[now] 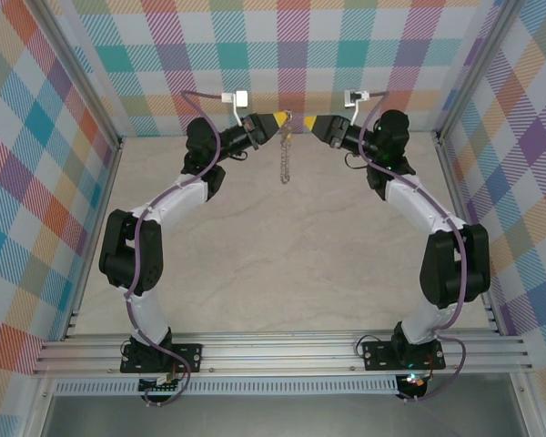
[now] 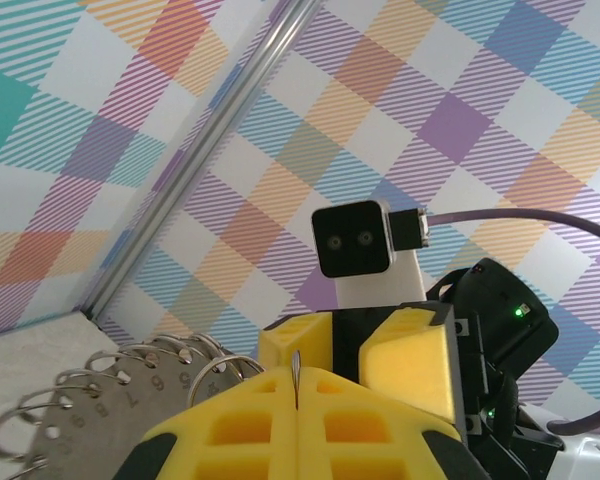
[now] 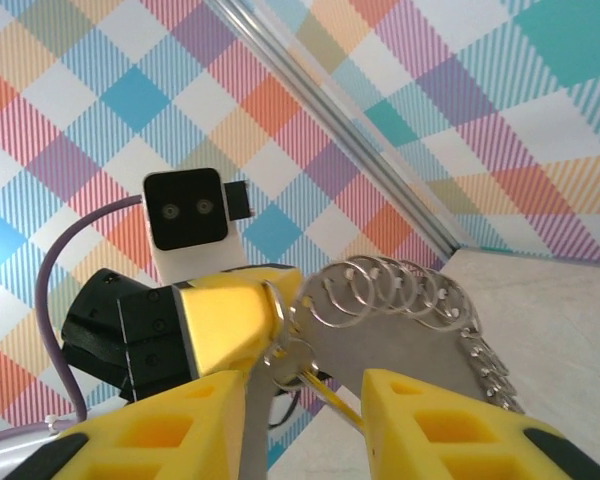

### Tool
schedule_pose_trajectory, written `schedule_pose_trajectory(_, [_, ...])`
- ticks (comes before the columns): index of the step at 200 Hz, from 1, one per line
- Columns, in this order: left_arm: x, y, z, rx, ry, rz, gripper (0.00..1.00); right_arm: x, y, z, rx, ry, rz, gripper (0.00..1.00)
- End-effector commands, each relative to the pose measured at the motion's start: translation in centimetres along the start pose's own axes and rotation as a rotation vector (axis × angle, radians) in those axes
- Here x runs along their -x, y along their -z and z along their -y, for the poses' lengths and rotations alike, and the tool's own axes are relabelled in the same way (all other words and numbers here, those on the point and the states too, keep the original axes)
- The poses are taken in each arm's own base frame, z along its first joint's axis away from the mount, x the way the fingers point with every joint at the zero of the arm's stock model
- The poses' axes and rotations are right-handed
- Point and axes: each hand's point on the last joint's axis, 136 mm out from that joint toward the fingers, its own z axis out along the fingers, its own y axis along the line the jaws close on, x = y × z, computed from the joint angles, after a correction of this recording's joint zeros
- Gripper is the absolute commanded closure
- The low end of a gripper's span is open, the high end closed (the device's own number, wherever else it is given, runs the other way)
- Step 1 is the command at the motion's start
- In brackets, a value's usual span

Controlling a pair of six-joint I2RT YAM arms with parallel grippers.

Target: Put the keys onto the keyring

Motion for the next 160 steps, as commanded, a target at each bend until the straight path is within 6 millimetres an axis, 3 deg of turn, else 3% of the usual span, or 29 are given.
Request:
schedule_pose_trajectory(1, [1.5, -0.8, 3.0, -0.080, -0.065, 0.023, 1.00, 1.1, -1.0, -2.2, 0.070, 0.047, 0.007, 0.64])
schedule_pose_trajectory(73, [1.5, -0.9, 3.2, -0.082, -0.067, 0.023, 1.00, 0.5, -2.4, -2.3, 0.094, 0.034, -0.012, 0.65])
schedule_pose_trajectory(160, [1.3, -0.9, 3.1, -0.081, -0.063, 0.020, 1.00, 0.7, -3.0, -2.6, 0.107, 0.035, -0.013, 0.75])
